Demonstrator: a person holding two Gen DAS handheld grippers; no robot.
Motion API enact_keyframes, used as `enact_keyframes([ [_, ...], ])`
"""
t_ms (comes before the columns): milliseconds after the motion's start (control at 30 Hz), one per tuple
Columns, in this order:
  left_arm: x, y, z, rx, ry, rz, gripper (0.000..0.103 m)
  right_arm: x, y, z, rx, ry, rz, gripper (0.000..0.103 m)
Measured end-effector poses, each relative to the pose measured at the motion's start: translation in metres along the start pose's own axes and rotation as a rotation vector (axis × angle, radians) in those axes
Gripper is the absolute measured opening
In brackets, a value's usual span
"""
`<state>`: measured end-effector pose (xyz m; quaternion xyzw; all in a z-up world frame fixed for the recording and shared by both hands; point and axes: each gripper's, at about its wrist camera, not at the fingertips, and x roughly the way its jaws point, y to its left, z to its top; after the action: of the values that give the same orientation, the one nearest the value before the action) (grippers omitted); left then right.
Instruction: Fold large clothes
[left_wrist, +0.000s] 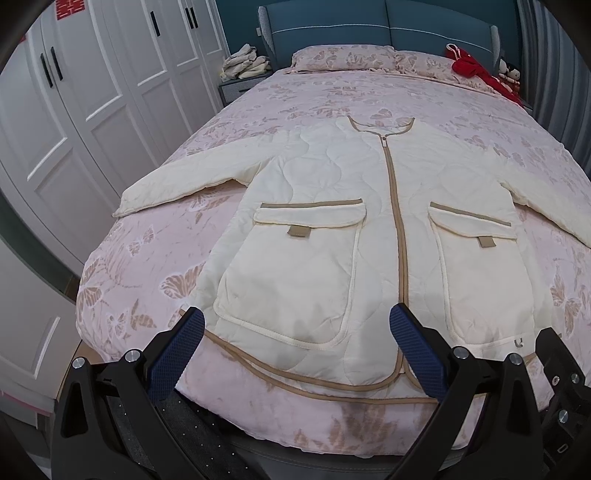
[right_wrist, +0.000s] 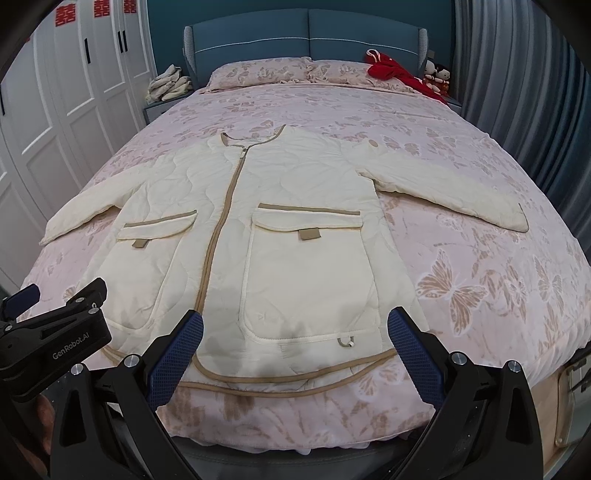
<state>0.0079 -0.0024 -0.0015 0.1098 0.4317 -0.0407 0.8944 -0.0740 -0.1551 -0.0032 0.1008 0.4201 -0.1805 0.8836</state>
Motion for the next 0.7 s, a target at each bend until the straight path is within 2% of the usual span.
enact_keyframes([
  [700, -0.0006, 0.0022, -0.0041, -0.006, 0.003, 0.002, 0.098, -0.0021, 0.0015, -0.0001, 0.000, 0.000, -0.002, 0.098],
])
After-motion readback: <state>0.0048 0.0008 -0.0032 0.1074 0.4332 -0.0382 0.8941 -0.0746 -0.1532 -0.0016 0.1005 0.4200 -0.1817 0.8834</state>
